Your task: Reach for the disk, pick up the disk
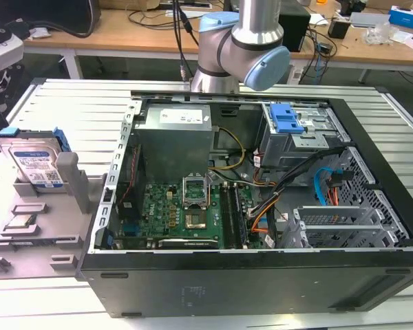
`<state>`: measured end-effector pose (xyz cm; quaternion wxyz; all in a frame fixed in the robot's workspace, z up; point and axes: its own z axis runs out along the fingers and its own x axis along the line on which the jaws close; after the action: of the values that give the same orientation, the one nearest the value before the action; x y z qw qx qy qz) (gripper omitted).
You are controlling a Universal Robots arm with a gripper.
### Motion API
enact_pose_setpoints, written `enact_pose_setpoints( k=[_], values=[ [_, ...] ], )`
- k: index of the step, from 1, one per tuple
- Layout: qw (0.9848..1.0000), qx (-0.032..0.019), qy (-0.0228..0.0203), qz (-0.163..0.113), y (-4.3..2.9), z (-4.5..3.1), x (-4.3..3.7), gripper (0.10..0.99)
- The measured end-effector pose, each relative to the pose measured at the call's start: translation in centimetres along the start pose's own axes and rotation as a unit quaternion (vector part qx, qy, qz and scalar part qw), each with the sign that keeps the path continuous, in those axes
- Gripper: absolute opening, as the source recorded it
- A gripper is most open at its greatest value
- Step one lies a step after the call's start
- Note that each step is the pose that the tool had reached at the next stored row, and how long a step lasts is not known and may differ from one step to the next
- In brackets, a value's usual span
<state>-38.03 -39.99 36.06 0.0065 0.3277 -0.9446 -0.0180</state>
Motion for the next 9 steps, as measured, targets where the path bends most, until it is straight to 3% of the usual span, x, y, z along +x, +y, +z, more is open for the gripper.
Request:
enact_pose_setpoints(
  k=[2,6,9],
  values=[
    [0.9996,0.0000,0.0011,-0.030,0.00,0.00,0.00,0.106],
    [0.9981,0.0000,0.0023,-0.061,0.00,0.00,0.00,0.106],
    [0.9945,0.0000,0.0040,-0.104,0.00,0.00,0.00,0.106]
  ],
)
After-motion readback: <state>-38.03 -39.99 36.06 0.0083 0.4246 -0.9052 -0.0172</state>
